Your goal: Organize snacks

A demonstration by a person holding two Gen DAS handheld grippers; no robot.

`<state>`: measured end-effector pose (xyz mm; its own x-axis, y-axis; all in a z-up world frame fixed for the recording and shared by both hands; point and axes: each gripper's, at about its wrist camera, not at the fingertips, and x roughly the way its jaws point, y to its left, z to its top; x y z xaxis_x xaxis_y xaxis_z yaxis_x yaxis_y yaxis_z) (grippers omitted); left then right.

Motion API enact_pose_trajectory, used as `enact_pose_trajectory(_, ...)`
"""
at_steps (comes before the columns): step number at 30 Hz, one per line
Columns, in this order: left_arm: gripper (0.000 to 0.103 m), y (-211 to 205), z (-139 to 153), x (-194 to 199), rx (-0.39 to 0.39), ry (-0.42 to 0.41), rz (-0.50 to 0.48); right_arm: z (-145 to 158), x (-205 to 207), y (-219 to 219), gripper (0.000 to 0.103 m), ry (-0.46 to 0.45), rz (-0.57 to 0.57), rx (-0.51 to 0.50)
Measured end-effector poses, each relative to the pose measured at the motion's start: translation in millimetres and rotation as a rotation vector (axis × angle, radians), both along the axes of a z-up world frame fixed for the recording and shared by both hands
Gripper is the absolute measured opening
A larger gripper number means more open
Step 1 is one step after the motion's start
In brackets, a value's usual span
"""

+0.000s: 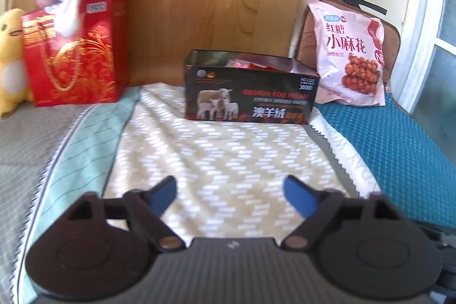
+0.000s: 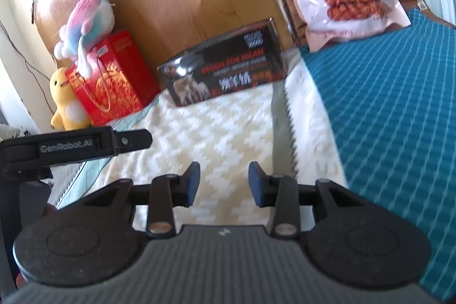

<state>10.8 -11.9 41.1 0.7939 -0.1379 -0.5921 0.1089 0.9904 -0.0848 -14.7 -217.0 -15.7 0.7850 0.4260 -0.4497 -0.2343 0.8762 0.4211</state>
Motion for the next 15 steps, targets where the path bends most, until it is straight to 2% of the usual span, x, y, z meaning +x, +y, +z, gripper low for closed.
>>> enact_pose_trajectory(4,0.103,2,-1,-20,0.026,-0.031,0.031,1,-12,3,0.044,-0.024,-0.008,-0.012)
enact_pose_trajectory(10,0.103,4,-4,-33,0.049,-0.023,0.066,1,-24,5,0.045,-0.065,-0.026,-0.03)
enact_pose_trajectory(15,0.103,-2,-7,-36,0.118,-0.031,0.102,-1,-25,1,0.045,-0.068,-0.034,-0.017)
